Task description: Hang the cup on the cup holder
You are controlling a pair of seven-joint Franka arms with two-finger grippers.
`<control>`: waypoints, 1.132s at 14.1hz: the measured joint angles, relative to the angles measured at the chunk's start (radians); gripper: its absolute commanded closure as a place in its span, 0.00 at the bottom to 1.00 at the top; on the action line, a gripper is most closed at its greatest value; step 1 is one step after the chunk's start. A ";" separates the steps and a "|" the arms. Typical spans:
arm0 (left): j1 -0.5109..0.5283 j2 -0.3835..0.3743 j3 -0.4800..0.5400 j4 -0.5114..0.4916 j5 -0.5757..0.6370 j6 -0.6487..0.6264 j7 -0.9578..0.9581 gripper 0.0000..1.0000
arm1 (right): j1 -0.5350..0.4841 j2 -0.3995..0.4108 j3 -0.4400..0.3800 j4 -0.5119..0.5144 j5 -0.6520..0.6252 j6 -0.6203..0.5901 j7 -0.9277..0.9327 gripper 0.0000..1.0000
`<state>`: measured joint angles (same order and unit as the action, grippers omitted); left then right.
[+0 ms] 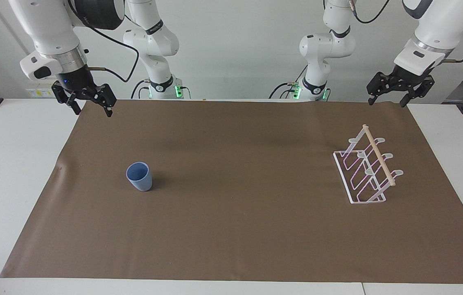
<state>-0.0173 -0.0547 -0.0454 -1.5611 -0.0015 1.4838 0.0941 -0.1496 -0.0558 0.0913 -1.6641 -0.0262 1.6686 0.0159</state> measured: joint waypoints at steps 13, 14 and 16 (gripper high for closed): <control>0.000 -0.001 0.000 -0.002 0.000 0.000 0.013 0.00 | 0.000 -0.002 0.008 -0.020 0.001 0.000 -0.001 0.00; 0.000 -0.002 0.000 -0.002 0.000 0.000 0.013 0.00 | 0.002 -0.005 0.010 -0.032 0.002 0.002 -0.001 0.00; 0.000 -0.002 0.000 -0.002 0.000 0.000 0.013 0.00 | 0.009 -0.014 0.013 -0.071 0.029 0.049 -0.001 0.00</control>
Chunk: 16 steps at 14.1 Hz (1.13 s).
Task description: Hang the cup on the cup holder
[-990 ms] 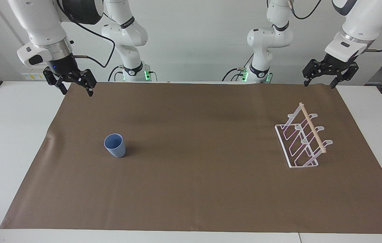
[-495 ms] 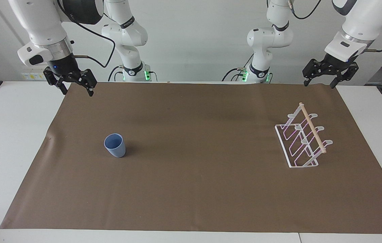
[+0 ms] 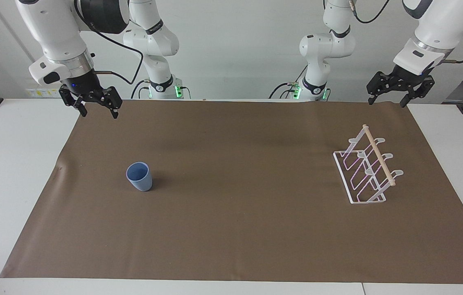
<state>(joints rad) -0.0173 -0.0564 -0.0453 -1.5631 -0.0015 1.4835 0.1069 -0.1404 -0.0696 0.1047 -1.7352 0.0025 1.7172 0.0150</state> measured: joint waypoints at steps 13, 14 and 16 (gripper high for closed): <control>0.000 0.000 0.000 0.000 0.000 0.000 0.000 0.00 | 0.006 0.125 -0.002 -0.295 0.028 0.483 0.000 0.00; 0.000 0.000 0.000 0.000 0.000 0.000 0.000 0.00 | 0.005 0.133 -0.002 -0.316 0.028 0.524 0.000 0.00; 0.000 0.000 0.000 0.000 0.000 0.000 0.000 0.00 | 0.002 0.144 -0.004 -0.345 0.028 0.579 -0.001 0.00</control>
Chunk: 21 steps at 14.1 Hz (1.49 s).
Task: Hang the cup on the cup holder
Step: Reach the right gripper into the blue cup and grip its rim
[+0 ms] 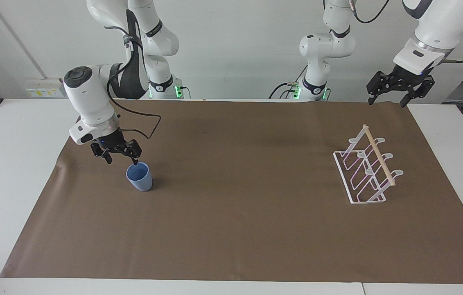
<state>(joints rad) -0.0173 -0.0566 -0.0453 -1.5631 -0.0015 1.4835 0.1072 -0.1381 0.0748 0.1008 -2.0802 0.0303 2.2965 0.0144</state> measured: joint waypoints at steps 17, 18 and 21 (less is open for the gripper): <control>0.000 0.000 0.000 0.000 0.000 0.000 0.000 0.00 | -0.004 0.041 -0.005 -0.088 0.000 0.160 0.000 0.48; 0.000 0.000 0.000 0.000 0.000 0.000 0.000 0.00 | -0.004 0.041 -0.005 -0.088 0.000 0.160 0.000 0.61; 0.000 0.000 0.000 0.000 0.000 0.000 0.000 0.00 | -0.003 0.041 -0.004 -0.089 0.000 0.159 0.000 0.93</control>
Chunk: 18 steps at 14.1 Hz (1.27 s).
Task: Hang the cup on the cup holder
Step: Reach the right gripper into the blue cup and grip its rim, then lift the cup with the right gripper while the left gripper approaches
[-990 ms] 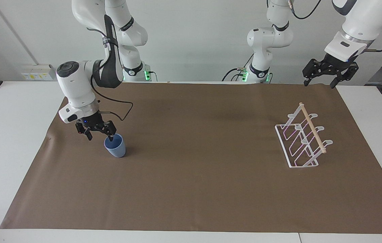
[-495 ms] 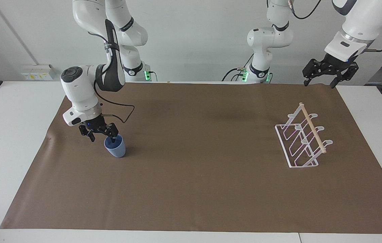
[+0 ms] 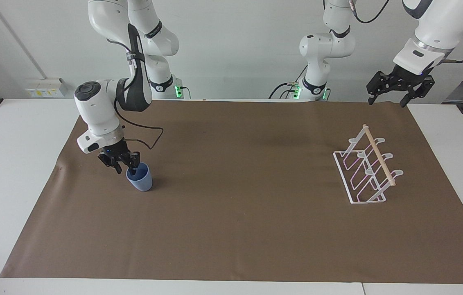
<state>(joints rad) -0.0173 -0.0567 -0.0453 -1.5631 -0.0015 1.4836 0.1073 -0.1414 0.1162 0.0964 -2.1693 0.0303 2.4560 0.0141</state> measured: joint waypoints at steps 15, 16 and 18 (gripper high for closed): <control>-0.001 -0.014 -0.003 -0.027 -0.005 -0.001 -0.048 0.00 | 0.006 -0.002 0.007 0.128 0.051 -0.189 -0.002 1.00; -0.002 -0.016 -0.007 -0.027 -0.024 -0.001 -0.086 0.00 | 0.007 -0.001 0.008 0.147 0.097 -0.213 -0.009 1.00; -0.003 -0.018 -0.015 -0.027 -0.089 -0.002 -0.174 0.00 | 0.008 0.003 0.008 0.190 0.215 -0.277 -0.050 1.00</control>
<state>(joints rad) -0.0206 -0.0746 -0.0603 -1.5903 -0.0904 1.4813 -0.0669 -0.1333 0.1191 0.1049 -1.9795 0.2450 2.1795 -0.0358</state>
